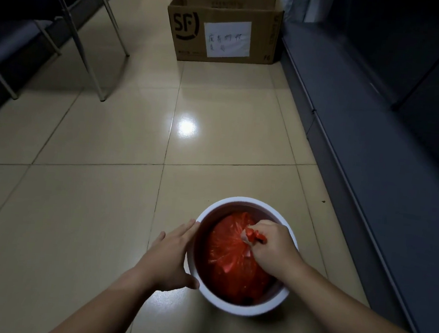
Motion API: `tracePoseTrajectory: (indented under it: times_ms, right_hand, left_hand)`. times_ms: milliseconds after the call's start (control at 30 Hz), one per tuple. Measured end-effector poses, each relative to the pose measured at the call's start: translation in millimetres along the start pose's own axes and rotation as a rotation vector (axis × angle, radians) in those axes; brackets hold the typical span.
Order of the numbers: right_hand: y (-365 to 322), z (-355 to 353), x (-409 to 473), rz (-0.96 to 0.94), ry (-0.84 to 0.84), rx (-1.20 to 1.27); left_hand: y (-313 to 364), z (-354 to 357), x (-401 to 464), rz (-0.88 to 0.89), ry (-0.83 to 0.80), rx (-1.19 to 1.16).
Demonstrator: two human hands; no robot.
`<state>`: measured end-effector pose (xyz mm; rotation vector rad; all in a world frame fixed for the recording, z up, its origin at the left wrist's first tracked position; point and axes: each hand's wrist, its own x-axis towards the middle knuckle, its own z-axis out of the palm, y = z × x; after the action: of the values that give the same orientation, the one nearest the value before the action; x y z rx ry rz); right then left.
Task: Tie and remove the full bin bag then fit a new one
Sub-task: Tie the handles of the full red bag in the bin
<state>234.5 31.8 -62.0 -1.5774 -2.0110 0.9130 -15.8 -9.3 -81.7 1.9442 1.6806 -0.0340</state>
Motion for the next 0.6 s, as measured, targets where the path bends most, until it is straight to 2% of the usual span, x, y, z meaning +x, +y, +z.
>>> tracePoseTrajectory:
  times_ms: [200, 267, 400, 600]
  right_hand:
    - [-33, -29, -3, 0.028, 0.050, 0.030]
    - [-52, -45, -5, 0.059, 0.058, 0.049]
    - [-100, -88, -7, 0.064, 0.082, 0.046]
    - [-204, -181, -3, 0.078, 0.068, 0.041]
  left_hand:
    - [19, -15, -4, -0.054, -0.052, 0.019]
    - [34, -28, -7, -0.091, -0.117, 0.024]
    - [61, -69, -20, -0.162, -0.182, -0.155]
    - [97, -177, -67, -0.199, -0.135, -0.376]
